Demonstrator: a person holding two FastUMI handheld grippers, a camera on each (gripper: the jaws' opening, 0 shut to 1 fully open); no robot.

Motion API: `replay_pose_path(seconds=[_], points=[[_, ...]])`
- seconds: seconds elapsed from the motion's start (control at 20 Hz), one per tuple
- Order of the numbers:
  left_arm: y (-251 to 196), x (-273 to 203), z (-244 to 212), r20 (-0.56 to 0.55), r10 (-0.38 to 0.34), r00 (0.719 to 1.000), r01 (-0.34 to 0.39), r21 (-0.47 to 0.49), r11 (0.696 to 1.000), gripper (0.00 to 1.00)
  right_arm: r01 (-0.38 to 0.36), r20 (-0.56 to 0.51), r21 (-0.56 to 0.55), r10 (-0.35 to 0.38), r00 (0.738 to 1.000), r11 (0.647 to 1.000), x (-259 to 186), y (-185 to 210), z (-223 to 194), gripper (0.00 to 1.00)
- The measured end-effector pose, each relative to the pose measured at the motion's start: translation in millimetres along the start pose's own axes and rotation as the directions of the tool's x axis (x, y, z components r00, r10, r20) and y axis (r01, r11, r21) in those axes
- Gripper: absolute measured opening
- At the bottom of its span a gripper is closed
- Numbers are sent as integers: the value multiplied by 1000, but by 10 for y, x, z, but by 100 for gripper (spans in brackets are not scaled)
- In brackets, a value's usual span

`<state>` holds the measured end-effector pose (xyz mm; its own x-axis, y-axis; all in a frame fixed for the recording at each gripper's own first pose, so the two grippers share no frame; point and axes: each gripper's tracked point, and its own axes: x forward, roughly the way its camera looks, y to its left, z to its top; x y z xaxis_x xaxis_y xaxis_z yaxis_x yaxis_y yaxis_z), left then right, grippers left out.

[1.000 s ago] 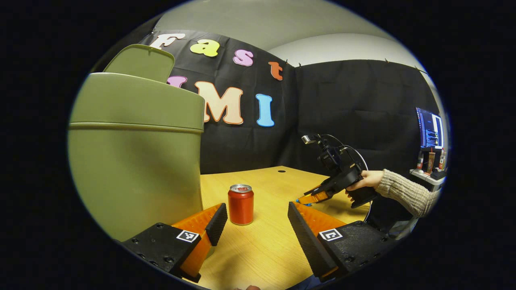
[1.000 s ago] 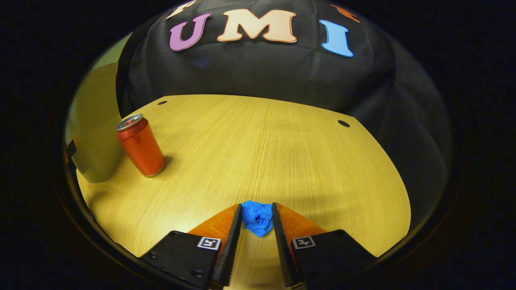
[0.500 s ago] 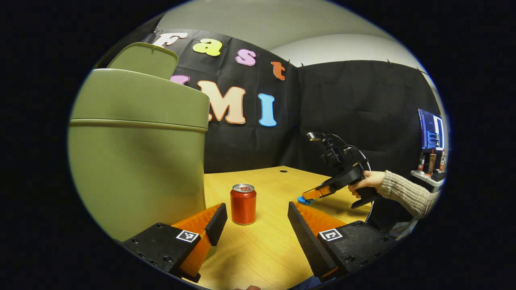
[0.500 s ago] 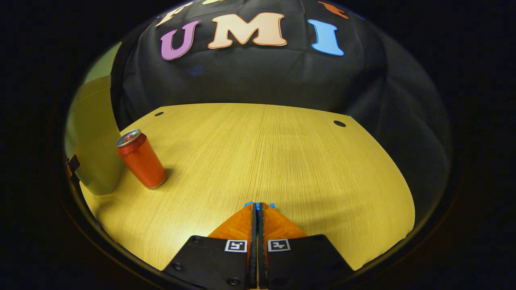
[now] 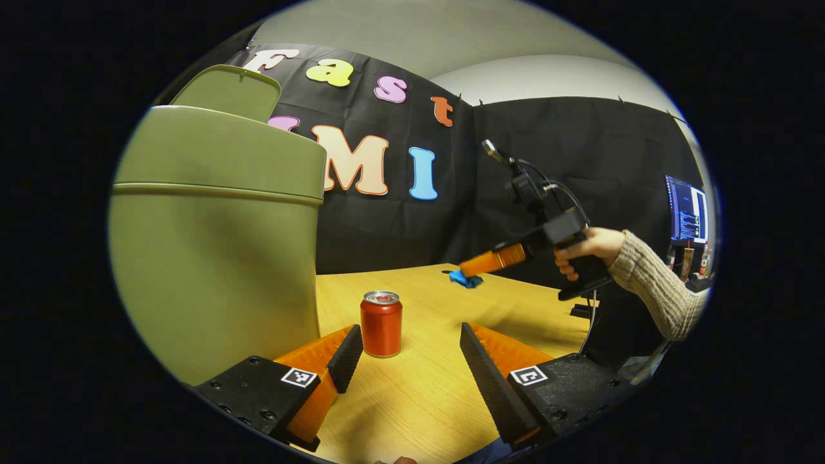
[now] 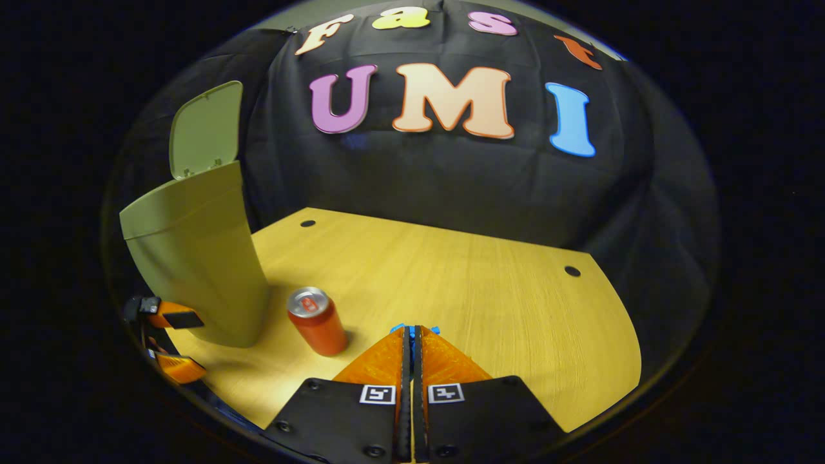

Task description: Press the lid of the desktop garbage bin to open it, pick up the crumpled paper on the desktop and throw it into the bin, then pick up the pop can on the desktop and drop it into the bin, and finally close the garbage bin lid.

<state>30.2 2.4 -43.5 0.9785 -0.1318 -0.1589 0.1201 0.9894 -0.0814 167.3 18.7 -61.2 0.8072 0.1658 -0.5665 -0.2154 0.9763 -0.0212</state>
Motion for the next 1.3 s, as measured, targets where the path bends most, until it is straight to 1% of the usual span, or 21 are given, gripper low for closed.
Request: replay_pose_path(seconds=[0.15, 0.3, 0.45, 0.6, 0.75, 0.8, 0.85, 0.9, 0.95, 1.05, 1.15, 1.2, 1.3], points=[[-20, -8, -13, -2, -2, 1000, 2, -5, 1000, 93, -68, 58, -57, 71, 996, 996, -30, 451, 469, 4], [-56, -3, -24, -6, -11, 1000, 11, -7, 1000, 93, -130, 114, -116, 143, 983, 985, -88, 929, 913, 4], [-77, -7, -32, -9, -17, 1000, 16, -10, 1000, 93, -196, 175, -165, 224, 959, 967, -161, 1422, 1329, 4], [-108, -19, -49, -12, -21, 1000, 21, -14, 1000, 93, -258, 215, -179, 294, 931, 949, -199, 1824, 1629, 4], [-126, -4, -50, -14, -27, 1000, 27, -13, 1000, 93, -322, 227, -181, 358, 906, 929, -224, 2142, 1764, 4], [-125, 0, -46, -15, -27, 1000, 27, -12, 1000, 93, -339, 228, -189, 377, 898, 922, -240, 2228, 1774, 6], [-128, 7, -46, -15, -28, 999, 28, -13, 1000, 93, -358, 230, -192, 396, 889, 914, -243, 2309, 1771, 6], [-131, 3, -48, -16, -30, 999, 29, -14, 999, 93, -369, 234, -197, 409, 882, 908, -252, 2364, 1768, 6], [-125, -1, -48, -18, -30, 999, 30, -16, 999, 93, -376, 240, -203, 418, 876, 904, -272, 2390, 1779, 4], [-132, 6, -76, -25, -31, 999, 31, -18, 999, 93, -405, 251, -207, 448, 858, 891, -337, 2463, 1800, 6], [-154, 18, -103, -33, -34, 999, 33, -18, 999, 93, -439, 268, -198, 479, 836, 877, -419, 2547, 1836, 1], [-166, 26, -120, -38, -36, 999, 35, -19, 999, 93, -446, 275, -199, 486, 829, 873, -449, 2566, 1853, 6], [-178, 48, -130, -45, -43, 998, 42, -23, 999, 93, -457, 278, -208, 500, 820, 865, -476, 2620, 1841, 6]])
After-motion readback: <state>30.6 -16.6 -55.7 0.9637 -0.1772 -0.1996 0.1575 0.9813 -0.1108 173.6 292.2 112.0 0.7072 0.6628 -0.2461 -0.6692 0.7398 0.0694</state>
